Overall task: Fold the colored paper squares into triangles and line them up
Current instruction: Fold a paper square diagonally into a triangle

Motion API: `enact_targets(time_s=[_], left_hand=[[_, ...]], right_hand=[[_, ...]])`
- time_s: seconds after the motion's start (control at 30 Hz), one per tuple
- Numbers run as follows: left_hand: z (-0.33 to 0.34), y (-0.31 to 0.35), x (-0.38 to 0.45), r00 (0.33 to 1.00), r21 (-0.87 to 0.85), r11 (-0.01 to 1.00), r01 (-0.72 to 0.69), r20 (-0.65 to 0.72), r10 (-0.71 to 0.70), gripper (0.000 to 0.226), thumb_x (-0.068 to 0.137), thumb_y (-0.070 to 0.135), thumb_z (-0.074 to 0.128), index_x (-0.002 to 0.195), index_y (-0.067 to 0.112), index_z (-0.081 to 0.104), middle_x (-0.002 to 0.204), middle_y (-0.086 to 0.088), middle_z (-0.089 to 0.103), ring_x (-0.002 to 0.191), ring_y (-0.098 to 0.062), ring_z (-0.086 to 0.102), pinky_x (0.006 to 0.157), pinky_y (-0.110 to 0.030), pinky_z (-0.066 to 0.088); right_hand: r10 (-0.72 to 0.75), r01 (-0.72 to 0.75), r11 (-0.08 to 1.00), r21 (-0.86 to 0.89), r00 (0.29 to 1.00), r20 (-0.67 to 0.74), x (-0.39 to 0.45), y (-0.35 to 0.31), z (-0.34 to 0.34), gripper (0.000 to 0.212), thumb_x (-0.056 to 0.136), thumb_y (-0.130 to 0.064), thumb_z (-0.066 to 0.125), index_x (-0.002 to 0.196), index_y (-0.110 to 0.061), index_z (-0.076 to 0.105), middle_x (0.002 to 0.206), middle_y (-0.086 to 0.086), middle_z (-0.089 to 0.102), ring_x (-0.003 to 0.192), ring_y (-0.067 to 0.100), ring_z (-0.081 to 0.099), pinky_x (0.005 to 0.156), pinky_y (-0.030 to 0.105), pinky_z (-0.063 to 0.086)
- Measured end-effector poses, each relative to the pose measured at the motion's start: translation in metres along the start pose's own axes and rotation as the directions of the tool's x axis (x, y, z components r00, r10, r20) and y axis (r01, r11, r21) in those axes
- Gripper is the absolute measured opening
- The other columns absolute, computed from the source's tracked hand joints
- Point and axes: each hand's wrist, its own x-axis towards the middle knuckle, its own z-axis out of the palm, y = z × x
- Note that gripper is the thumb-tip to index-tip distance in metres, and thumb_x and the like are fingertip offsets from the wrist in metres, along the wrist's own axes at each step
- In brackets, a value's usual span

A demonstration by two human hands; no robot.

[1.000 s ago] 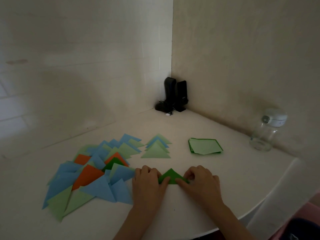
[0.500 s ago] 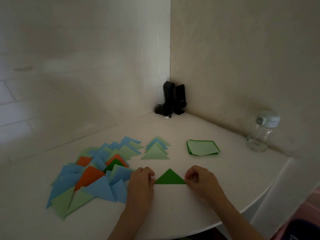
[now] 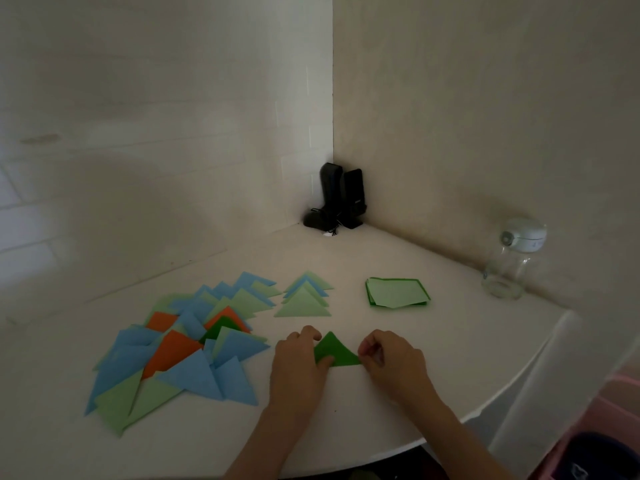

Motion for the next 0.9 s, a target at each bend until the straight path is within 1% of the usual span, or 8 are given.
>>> enact_targets(time_s=[0.1, 0.2, 0.3, 0.37, 0.5, 0.6, 0.77, 0.9], left_hand=[[-0.001, -0.003, 0.001, 0.998, 0.019, 0.998, -0.052, -0.034, 0.053, 0.024, 0.088, 0.028, 0.062, 0.112, 0.026, 0.056, 0.102, 0.005, 0.06, 0.098, -0.014, 0.046, 0.077, -0.026, 0.039], [-0.005, -0.012, 0.009, 0.993, -0.008, 0.998, -0.068, -0.099, 0.067, 0.019, 0.087, 0.023, 0.064, 0.106, 0.024, 0.063, 0.098, 0.002, 0.066, 0.093, -0.016, 0.051, 0.078, -0.031, 0.042], [-0.01, -0.024, 0.026, 0.984, 0.006, 0.998, -0.055, -0.169, 0.055, 0.018, 0.085, 0.015, 0.066, 0.102, 0.02, 0.066, 0.094, -0.001, 0.067, 0.089, -0.02, 0.055, 0.077, -0.036, 0.045], [-0.013, -0.03, 0.038, 0.981, 0.037, 0.999, -0.036, -0.19, 0.043, 0.017, 0.083, 0.014, 0.068, 0.099, 0.019, 0.066, 0.091, -0.002, 0.067, 0.086, -0.022, 0.057, 0.076, -0.041, 0.047], [-0.012, -0.036, 0.053, 0.976, 0.095, 0.995, -0.014, -0.216, 0.034, 0.013, 0.08, 0.011, 0.071, 0.085, 0.017, 0.061, 0.081, -0.002, 0.063, 0.077, -0.024, 0.054, 0.07, -0.045, 0.046], [-0.008, -0.039, 0.058, 0.974, 0.139, 0.99, 0.005, -0.226, 0.027, 0.014, 0.079, 0.013, 0.072, 0.084, 0.016, 0.059, 0.081, -0.003, 0.062, 0.077, -0.024, 0.053, 0.068, -0.042, 0.045], [-0.005, -0.041, 0.065, 0.956, 0.158, 0.987, 0.025, -0.291, 0.022, 0.023, 0.073, 0.012, 0.077, 0.084, 0.014, 0.057, 0.084, -0.005, 0.058, 0.077, -0.024, 0.049, 0.064, -0.035, 0.037], [-0.007, -0.038, 0.064, 0.951, 0.157, 0.988, 0.009, -0.306, 0.04, 0.026, 0.071, 0.011, 0.077, 0.081, 0.016, 0.054, 0.083, -0.003, 0.055, 0.075, -0.022, 0.047, 0.062, -0.035, 0.038]], right_hand=[[-0.017, 0.018, 0.999, 0.037, 1.0, -0.012, 0.0, 0.004, -0.001, 0.027, 0.082, -0.027, 0.065, 0.072, -0.043, 0.044, 0.074, -0.018, 0.05, 0.073, 0.004, 0.048, 0.077, 0.026, 0.04], [-0.022, 0.038, 0.98, 0.193, 0.996, -0.084, 0.002, 0.01, -0.009, 0.015, 0.077, -0.026, 0.073, 0.083, -0.03, 0.059, 0.081, -0.013, 0.059, 0.066, 0.003, 0.054, 0.067, 0.018, 0.046], [-0.035, 0.07, 0.99, 0.12, 0.962, -0.272, 0.021, 0.023, -0.018, 0.016, 0.077, -0.026, 0.075, 0.089, -0.025, 0.064, 0.087, -0.008, 0.06, 0.062, 0.003, 0.056, 0.066, 0.021, 0.047], [-0.017, 0.034, 0.998, 0.048, 0.946, -0.324, 0.038, 0.031, -0.022, 0.02, 0.076, -0.029, 0.075, 0.094, -0.024, 0.066, 0.093, -0.005, 0.059, 0.061, 0.005, 0.055, 0.07, 0.027, 0.048], [0.079, -0.08, 0.997, 0.007, 0.955, -0.287, 0.063, 0.038, -0.024, 0.031, 0.075, -0.036, 0.074, 0.104, -0.027, 0.068, 0.105, -0.006, 0.053, 0.078, 0.014, 0.058, 0.076, 0.03, 0.048], [0.117, -0.13, 0.991, -0.032, 0.96, -0.253, 0.069, 0.037, -0.02, 0.032, 0.077, -0.042, 0.071, 0.107, -0.031, 0.068, 0.107, -0.007, 0.051, 0.09, 0.016, 0.057, 0.078, 0.029, 0.045], [0.13, -0.153, 0.987, -0.05, 0.943, -0.305, 0.073, 0.039, -0.018, 0.023, 0.083, -0.044, 0.064, 0.1, -0.031, 0.071, 0.101, -0.007, 0.05, 0.086, 0.017, 0.056, 0.072, 0.029, 0.045], [0.099, -0.121, 0.992, -0.038, 0.926, -0.365, 0.071, 0.039, -0.021, 0.021, 0.086, -0.039, 0.063, 0.099, -0.026, 0.073, 0.098, -0.006, 0.051, 0.079, 0.017, 0.056, 0.066, 0.028, 0.045]])
